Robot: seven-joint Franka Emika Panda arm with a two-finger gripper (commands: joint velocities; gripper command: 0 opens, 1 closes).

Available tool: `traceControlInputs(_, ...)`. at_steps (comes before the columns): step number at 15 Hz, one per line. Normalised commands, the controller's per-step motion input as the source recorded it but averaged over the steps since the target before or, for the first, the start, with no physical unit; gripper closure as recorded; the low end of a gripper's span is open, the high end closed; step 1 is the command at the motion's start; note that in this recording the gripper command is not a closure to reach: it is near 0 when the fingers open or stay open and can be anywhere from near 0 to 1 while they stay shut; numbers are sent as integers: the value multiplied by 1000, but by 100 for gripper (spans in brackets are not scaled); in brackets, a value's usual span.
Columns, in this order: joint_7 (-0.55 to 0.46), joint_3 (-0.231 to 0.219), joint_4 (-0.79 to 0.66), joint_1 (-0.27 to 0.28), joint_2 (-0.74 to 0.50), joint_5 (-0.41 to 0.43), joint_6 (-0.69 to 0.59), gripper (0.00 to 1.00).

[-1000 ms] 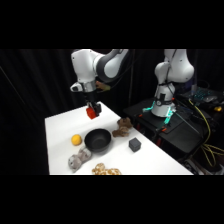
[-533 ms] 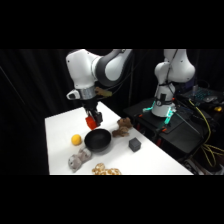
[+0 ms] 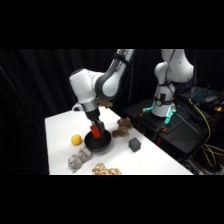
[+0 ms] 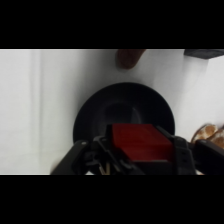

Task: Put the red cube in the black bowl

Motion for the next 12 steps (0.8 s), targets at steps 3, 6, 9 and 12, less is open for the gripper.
traceControlInputs(3, -101, 118, 143, -114, 111, 200, -52, 0)
traceControlInputs(6, -54, 81, 118, -79, -108, 107, -182, 0)
traceControlInputs(9, 73, 42, 32, -20, -301, 59, -265, 0)
traceControlInputs(12, 282, -24, 26, 94, -411, -48, -387, 0)
